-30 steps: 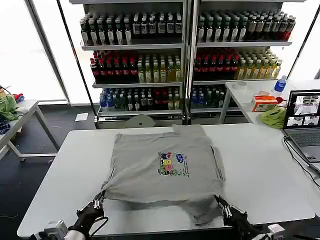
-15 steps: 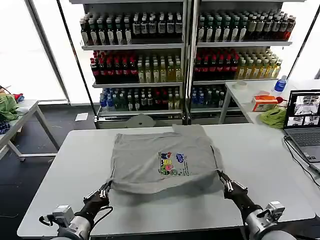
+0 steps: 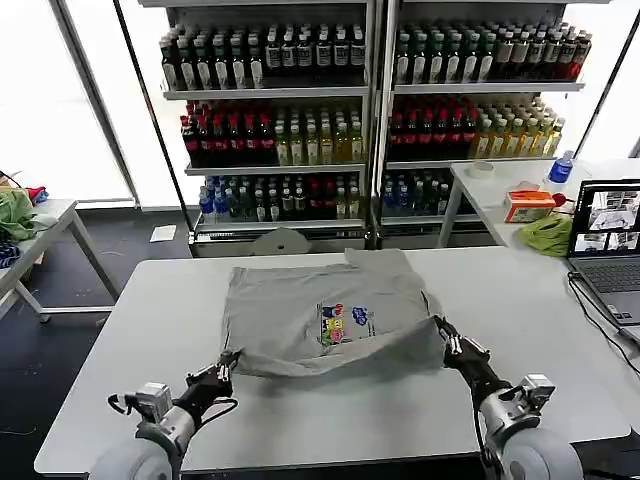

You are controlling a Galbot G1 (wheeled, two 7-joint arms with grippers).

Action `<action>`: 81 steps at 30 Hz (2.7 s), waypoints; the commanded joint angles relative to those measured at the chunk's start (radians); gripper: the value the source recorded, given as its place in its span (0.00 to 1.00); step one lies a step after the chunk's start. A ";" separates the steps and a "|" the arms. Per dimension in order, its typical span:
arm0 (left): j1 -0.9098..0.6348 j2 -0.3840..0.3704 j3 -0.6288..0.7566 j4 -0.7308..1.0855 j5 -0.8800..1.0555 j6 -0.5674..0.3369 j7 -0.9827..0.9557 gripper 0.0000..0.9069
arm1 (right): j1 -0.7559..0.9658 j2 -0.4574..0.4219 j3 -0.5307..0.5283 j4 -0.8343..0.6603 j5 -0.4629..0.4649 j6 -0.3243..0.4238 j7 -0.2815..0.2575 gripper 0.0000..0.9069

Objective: Fold and organize the clothes.

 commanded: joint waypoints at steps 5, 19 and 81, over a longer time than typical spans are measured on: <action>-0.022 0.119 -0.061 0.058 -0.051 0.009 0.028 0.01 | -0.002 -0.007 0.001 0.008 -0.016 -0.007 0.003 0.00; -0.194 0.120 0.016 0.207 -0.059 0.003 0.002 0.01 | 0.110 0.030 -0.081 -0.146 -0.105 -0.009 0.043 0.00; -0.027 -0.030 -0.035 0.149 0.053 -0.038 -0.007 1.00 | -0.107 -0.007 -0.037 0.014 -0.194 -0.129 0.216 1.00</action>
